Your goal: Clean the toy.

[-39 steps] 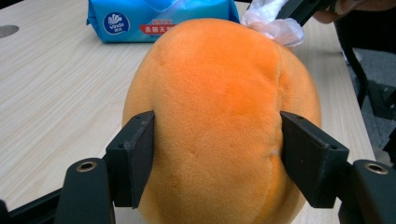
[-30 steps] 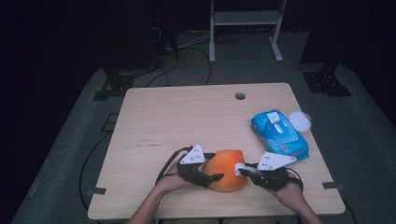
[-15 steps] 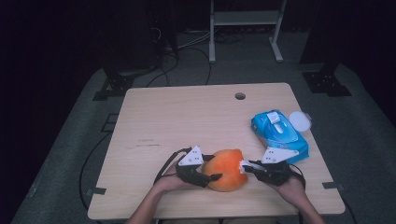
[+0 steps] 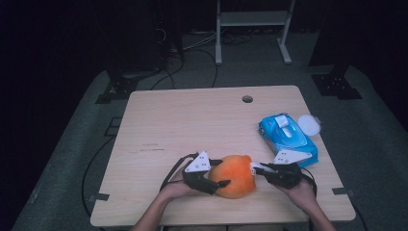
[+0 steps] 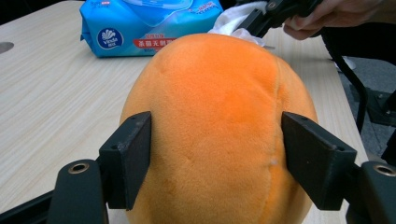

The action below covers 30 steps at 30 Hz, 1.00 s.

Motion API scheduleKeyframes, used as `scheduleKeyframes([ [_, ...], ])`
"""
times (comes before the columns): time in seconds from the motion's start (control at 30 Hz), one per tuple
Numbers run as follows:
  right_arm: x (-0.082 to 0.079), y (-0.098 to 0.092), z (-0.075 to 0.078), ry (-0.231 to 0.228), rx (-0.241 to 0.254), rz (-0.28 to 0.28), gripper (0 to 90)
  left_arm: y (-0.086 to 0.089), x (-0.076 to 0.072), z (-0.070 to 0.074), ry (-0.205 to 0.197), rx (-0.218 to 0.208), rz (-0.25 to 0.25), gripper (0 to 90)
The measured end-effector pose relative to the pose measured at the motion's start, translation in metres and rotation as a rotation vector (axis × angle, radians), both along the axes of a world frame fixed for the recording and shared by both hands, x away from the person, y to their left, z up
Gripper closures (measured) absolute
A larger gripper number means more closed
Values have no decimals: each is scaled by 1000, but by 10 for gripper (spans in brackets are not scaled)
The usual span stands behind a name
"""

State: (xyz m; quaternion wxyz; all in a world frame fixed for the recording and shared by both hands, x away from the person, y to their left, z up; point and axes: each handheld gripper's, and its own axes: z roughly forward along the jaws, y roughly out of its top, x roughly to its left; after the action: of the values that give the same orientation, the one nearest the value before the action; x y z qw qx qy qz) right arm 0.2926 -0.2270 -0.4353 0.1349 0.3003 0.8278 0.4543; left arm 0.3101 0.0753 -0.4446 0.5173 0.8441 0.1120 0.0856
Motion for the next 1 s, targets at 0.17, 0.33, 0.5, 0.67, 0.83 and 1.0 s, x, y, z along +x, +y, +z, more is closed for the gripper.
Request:
scheduleKeyframes([
  [0.17, -11, 11, 21, -83, 40, 38, 773, -14, -10, 2, -55, 19, -28, 281],
  [0.33, -14, 17, 24, -114, 14, 49, 774, -16, -13, 3, -73, 31, -39, 281],
  [0.5, -8, 3, 12, -68, 0, 11, 774, -17, -12, 3, -67, 20, -36, 280],
  [0.67, -19, 17, 25, -113, 28, 75, 774, -22, -16, 4, -90, 37, -36, 276],
  [0.83, -22, 25, 22, -119, -12, 105, 774, -12, -9, 12, -21, -19, -55, 248],
  [1.0, -21, 17, 19, -116, -25, 98, 774, -4, 2, 10, 55, -10, 10, 134],
])
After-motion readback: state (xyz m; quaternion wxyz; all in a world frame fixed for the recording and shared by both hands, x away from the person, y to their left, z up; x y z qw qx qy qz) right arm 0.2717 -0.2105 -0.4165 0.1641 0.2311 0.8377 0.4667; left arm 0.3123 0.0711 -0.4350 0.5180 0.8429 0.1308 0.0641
